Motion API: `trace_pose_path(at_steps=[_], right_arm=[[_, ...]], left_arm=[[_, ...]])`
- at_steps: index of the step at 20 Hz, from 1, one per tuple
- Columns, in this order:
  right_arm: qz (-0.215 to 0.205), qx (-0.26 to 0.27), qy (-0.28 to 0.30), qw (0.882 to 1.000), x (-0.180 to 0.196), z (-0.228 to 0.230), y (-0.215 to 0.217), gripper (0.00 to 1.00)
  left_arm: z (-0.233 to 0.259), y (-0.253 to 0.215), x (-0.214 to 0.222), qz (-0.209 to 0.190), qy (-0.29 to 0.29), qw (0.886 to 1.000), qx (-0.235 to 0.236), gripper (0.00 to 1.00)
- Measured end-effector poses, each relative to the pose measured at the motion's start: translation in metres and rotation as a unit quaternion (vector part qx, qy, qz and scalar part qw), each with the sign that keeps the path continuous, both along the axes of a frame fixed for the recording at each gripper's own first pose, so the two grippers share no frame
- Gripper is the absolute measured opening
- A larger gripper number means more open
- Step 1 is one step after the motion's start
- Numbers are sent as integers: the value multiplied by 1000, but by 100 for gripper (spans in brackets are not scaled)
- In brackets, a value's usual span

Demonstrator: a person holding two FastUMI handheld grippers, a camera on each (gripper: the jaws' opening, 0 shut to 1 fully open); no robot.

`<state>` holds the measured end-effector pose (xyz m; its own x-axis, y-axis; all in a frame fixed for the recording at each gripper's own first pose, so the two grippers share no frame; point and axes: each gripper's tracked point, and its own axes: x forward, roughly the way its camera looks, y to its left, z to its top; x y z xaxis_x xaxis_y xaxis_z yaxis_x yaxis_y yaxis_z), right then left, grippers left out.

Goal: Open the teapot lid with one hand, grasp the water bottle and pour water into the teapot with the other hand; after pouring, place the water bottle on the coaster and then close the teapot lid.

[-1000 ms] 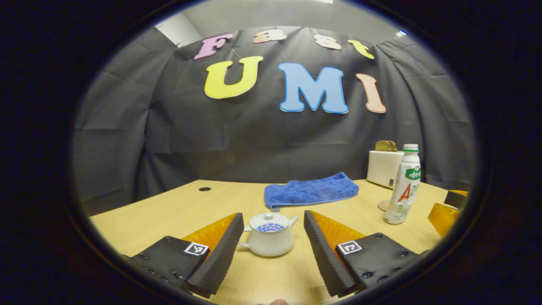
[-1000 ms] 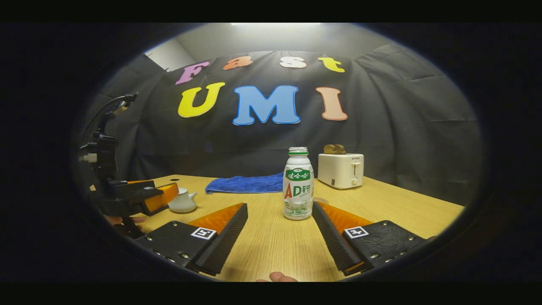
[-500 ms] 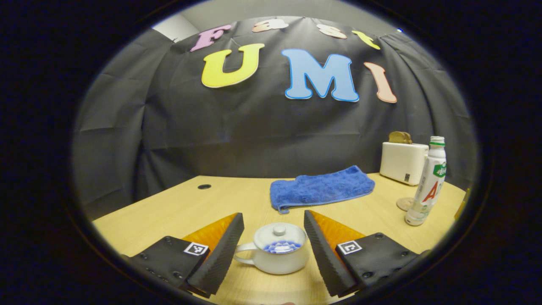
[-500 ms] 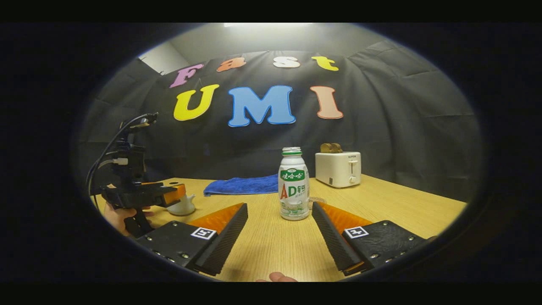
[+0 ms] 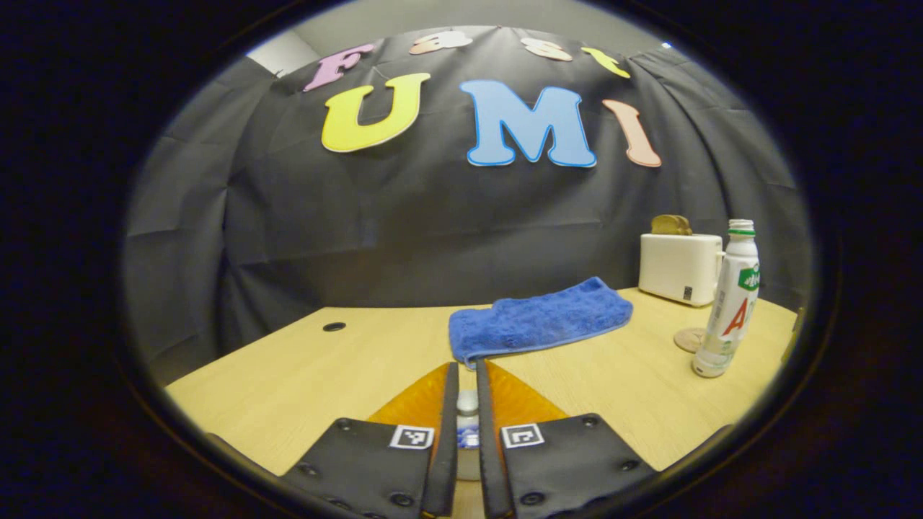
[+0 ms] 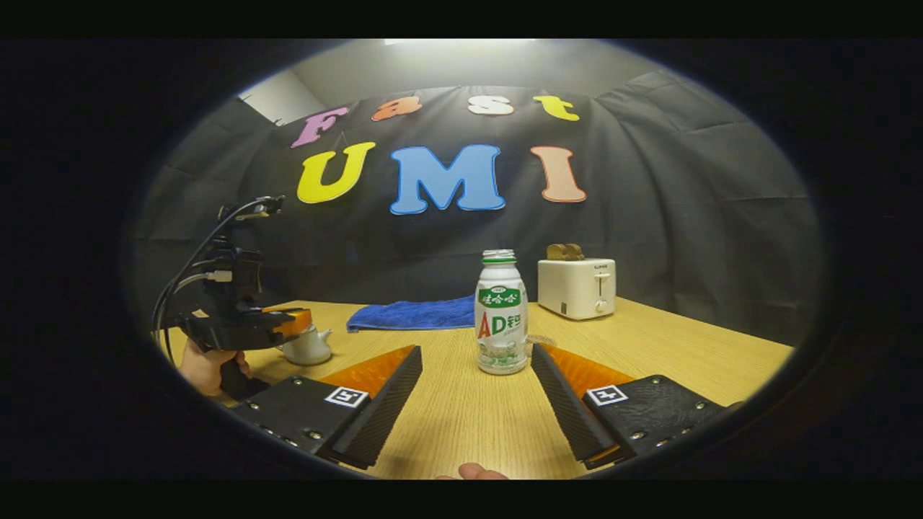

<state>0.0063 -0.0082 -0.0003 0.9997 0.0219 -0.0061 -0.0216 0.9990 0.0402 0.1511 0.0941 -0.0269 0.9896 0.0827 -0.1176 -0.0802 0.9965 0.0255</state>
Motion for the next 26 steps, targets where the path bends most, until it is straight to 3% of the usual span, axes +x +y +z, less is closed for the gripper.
trace_pose_path(at_steps=[1,2,3,6,7,10,12,17,18,19,22,26], right_arm=[[2,-1,2,1000,0,-1,0,95],[3,-5,5,1000,2,-2,0,95],[4,-10,8,1000,3,-3,-2,95],[7,-3,17,1000,9,-5,-6,95],[8,2,21,1000,12,-6,-7,95],[7,7,33,999,20,-9,-16,94],[3,10,31,999,27,-4,-24,95],[-4,-53,14,998,60,13,-31,95],[-3,-57,13,998,67,14,-32,95],[-5,-55,14,998,74,13,-35,95],[-11,-61,23,998,94,9,-41,94],[-9,-79,29,996,115,4,-40,94]], left_arm=[[0,3,0,-3,-5,1000,-8,24],[1,4,0,-3,-9,1000,-13,13],[3,5,-1,-1,-13,1000,-12,19],[8,3,-1,-5,-21,1000,4,10],[14,2,-3,-6,-28,1000,0,14],[40,5,-16,-1,-61,998,-16,6],[48,6,-26,-2,-77,997,-24,13],[55,6,-40,-6,-94,995,-16,10],[55,5,-40,-8,-94,995,-18,14],[53,6,-41,-9,-92,996,-18,10],[53,5,-39,-13,-91,996,-21,14],[51,5,-38,-14,-88,996,-19,10]])
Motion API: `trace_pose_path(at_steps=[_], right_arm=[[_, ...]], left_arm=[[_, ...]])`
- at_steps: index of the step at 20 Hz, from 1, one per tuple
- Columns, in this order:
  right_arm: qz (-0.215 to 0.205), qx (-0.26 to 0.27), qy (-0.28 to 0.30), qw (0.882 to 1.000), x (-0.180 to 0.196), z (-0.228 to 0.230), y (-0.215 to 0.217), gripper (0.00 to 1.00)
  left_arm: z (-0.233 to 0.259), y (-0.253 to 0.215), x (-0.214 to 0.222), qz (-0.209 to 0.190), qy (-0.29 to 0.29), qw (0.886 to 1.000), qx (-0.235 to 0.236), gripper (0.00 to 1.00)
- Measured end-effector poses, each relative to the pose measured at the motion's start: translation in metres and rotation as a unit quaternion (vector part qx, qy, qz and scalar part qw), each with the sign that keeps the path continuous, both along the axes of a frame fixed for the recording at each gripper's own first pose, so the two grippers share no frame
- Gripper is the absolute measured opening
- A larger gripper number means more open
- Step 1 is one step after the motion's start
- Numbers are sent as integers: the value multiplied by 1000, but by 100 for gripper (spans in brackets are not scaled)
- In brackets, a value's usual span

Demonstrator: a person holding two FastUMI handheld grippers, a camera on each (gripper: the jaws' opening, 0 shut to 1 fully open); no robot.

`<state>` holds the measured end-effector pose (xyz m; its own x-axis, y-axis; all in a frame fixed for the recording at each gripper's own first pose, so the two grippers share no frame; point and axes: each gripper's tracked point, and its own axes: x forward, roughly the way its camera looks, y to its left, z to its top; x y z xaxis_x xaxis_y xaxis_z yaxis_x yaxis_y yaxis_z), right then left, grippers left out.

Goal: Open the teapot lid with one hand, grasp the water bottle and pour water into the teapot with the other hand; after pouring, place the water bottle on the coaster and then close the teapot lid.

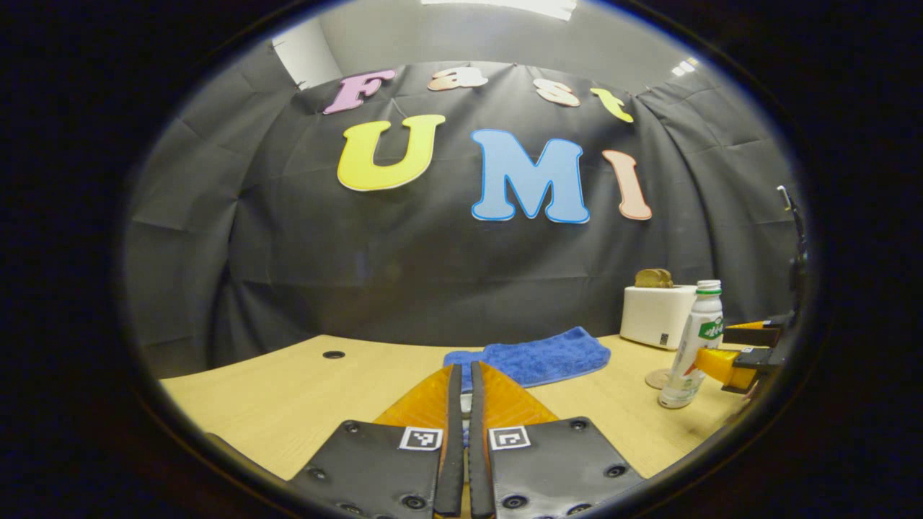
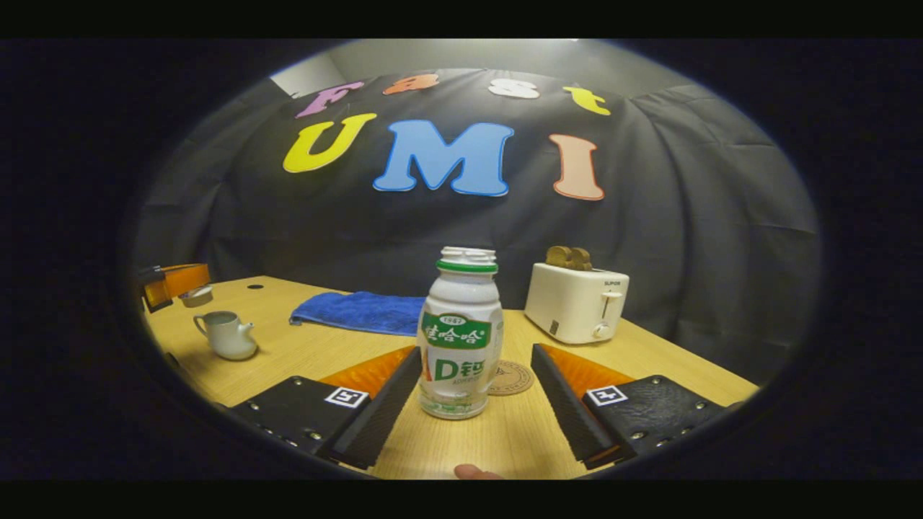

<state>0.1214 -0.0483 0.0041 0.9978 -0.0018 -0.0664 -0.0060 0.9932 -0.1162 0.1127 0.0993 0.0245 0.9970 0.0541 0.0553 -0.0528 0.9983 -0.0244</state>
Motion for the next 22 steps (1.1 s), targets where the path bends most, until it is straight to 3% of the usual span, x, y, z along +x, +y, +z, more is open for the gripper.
trace_pose_path(at_steps=[5,6,8,12,17,18,19,22], right_arm=[[-8,7,12,1000,18,-7,-3,94],[-11,6,15,1000,21,-9,-3,94],[-17,3,21,1000,24,-12,-2,94],[-35,-6,7,999,37,-7,-3,94],[-56,15,4,998,49,-6,-8,94],[-60,13,4,998,49,-5,-10,89],[-57,12,4,998,50,-7,-8,76],[-39,-14,2,999,44,-4,-3,74]], left_arm=[[-16,-8,6,-17,25,1000,-2,13],[-13,-7,5,-15,22,1000,-1,10],[-5,-7,1,-13,10,1000,0,13],[-3,-6,0,-11,2,1000,8,10],[-1,-4,-1,-10,0,1000,7,10],[0,-4,-2,-9,-3,1000,7,10],[3,-3,-4,-8,-6,1000,8,13],[23,-1,-19,-9,-26,1000,9,10]])
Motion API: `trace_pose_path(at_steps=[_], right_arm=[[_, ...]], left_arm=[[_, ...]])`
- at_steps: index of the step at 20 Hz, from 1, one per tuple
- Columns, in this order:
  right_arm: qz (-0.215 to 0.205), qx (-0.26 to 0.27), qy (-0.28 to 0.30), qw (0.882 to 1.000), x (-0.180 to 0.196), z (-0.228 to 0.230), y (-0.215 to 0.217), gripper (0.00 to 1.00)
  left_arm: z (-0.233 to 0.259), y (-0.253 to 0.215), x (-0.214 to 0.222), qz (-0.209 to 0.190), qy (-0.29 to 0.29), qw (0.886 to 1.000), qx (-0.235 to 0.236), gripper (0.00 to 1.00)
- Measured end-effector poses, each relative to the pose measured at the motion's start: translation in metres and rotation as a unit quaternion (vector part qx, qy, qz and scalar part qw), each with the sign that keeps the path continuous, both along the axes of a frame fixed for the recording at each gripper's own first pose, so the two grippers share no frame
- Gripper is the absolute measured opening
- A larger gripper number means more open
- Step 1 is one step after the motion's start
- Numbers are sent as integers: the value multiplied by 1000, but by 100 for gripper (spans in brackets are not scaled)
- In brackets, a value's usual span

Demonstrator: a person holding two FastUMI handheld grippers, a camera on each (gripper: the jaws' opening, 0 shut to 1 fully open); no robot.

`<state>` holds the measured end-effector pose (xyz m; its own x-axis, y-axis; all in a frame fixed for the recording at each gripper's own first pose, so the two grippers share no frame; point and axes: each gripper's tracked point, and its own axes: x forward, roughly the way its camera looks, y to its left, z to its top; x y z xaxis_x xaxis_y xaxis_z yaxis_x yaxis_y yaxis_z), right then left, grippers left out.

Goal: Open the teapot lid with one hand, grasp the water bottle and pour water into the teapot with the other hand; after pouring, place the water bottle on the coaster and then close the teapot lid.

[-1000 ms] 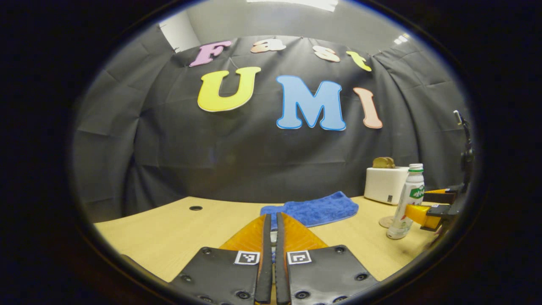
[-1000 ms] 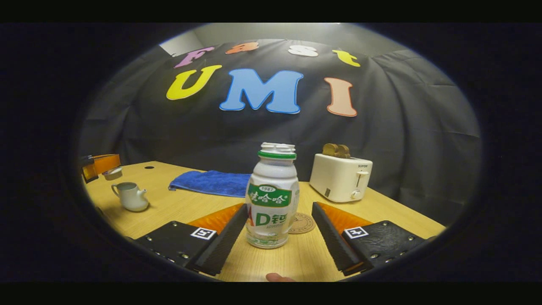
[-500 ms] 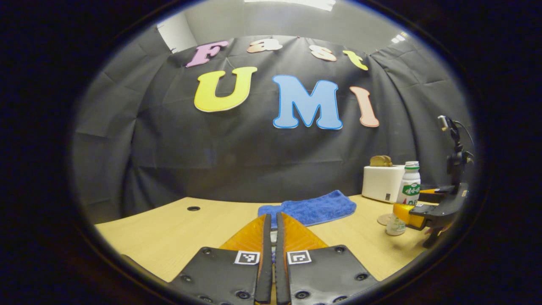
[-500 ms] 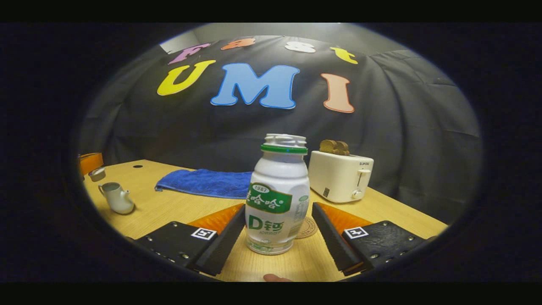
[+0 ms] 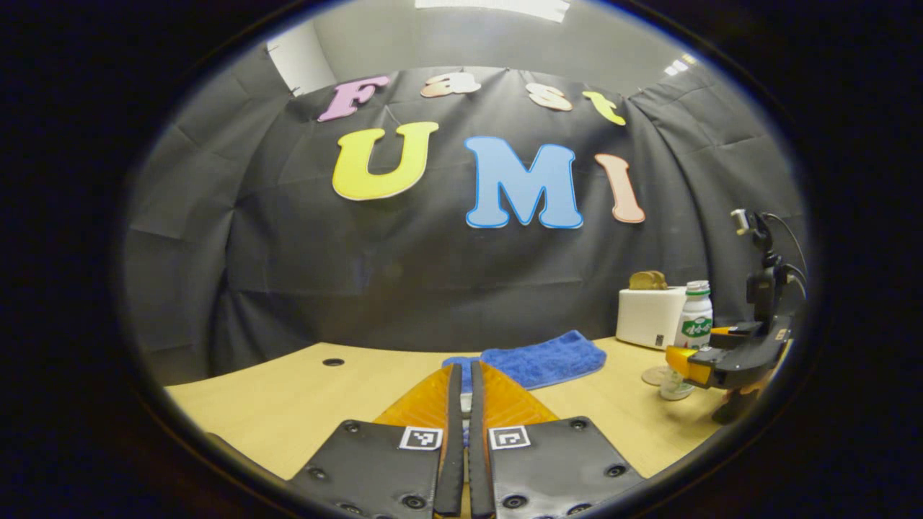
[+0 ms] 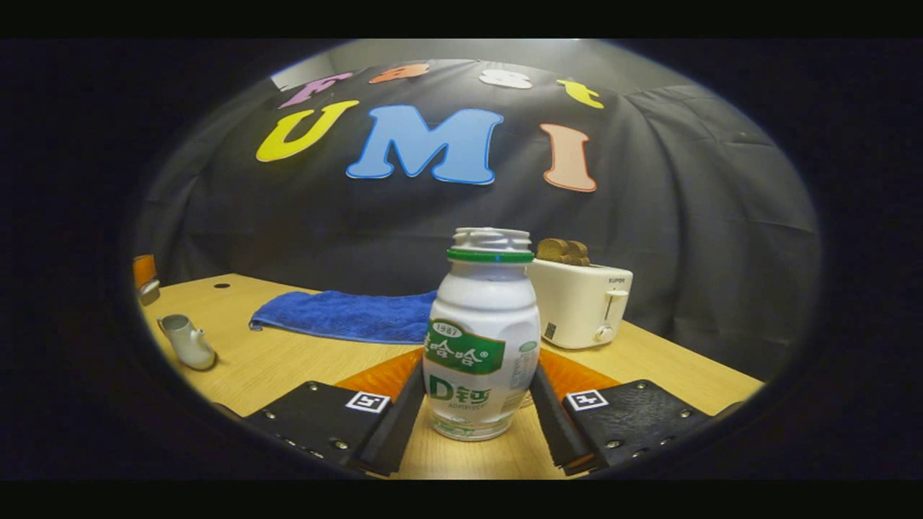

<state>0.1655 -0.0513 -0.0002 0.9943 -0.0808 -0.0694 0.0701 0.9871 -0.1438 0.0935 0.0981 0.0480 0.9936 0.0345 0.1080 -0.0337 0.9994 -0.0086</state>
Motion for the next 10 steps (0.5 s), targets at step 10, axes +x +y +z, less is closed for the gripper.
trace_pose_path(at_steps=[10], right_arm=[[69,-113,-18,991,-23,29,55,71]], left_arm=[[38,4,-147,-38,-54,998,2,10]])
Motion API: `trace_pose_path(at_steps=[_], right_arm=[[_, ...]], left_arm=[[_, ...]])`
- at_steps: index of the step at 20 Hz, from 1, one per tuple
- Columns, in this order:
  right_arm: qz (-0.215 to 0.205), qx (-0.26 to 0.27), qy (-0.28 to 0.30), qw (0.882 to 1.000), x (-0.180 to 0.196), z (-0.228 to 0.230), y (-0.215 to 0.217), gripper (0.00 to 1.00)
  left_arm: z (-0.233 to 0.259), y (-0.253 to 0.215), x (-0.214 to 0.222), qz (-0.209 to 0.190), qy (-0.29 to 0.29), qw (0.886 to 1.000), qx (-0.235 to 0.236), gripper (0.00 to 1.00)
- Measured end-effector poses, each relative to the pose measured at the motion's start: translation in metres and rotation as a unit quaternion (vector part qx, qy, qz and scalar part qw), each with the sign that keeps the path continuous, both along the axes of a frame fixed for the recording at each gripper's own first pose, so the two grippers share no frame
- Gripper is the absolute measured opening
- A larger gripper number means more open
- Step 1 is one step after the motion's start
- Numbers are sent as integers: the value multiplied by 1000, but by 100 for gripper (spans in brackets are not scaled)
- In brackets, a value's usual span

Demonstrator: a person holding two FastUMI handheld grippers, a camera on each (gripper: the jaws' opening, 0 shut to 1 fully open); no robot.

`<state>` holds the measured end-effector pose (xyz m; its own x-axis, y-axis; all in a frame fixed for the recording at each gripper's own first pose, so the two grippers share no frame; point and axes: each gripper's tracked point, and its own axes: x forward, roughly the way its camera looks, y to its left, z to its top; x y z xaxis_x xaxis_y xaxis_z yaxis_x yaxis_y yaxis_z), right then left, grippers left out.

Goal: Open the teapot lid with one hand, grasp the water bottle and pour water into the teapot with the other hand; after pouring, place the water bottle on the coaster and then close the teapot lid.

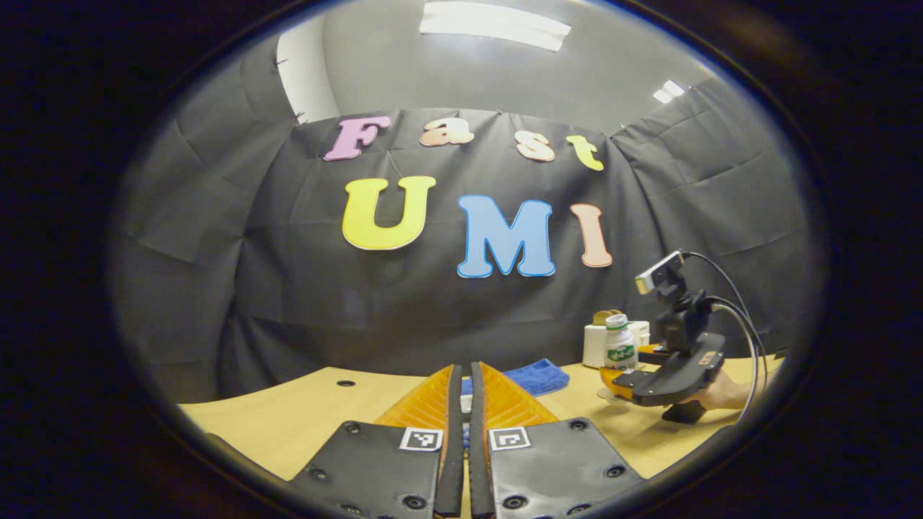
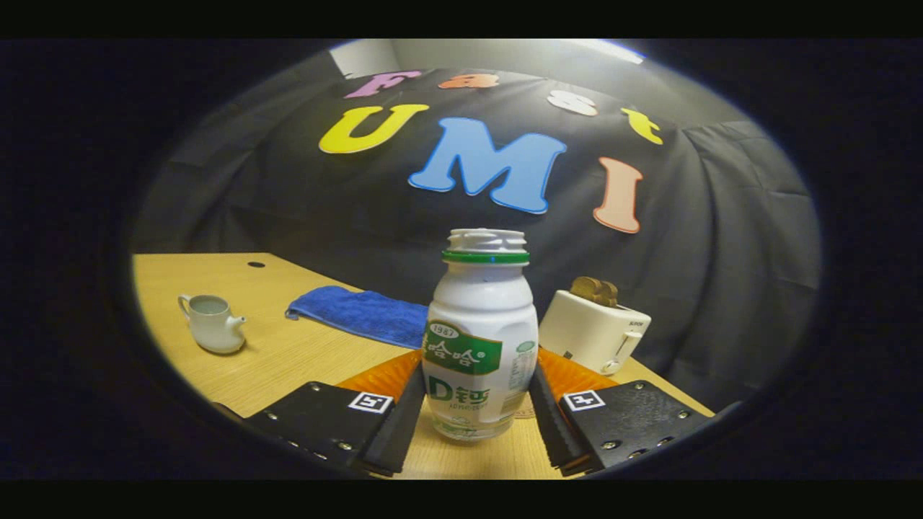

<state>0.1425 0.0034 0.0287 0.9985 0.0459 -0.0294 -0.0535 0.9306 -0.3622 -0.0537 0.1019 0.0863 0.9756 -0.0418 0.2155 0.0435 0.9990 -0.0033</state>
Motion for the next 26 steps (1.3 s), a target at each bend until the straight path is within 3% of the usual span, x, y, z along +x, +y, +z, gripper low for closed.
trace_pose_path(at_steps=[5,6,7,10,12,13,15,26], right_arm=[[34,-98,1,995,-5,-6,44,71],[35,-113,2,993,-5,-8,49,71],[38,-127,-1,991,-5,-7,54,71],[42,-171,-10,984,-3,-5,69,71],[46,-202,-10,978,-1,-9,76,71],[49,-217,-8,975,0,-11,81,71],[56,-248,-6,967,1,-15,88,71],[70,-360,10,930,13,-36,116,71]], left_arm=[[-31,-6,-41,-15,25,1000,-11,10],[-37,-5,-47,-15,29,999,-13,14],[-44,-2,-50,-12,31,999,-10,10],[-62,13,-57,10,46,999,-5,10],[-65,15,-57,8,50,999,-13,14],[-66,16,-57,8,52,998,-15,10],[-66,19,-59,10,51,999,-14,14],[-65,27,-58,21,47,999,-3,13]])
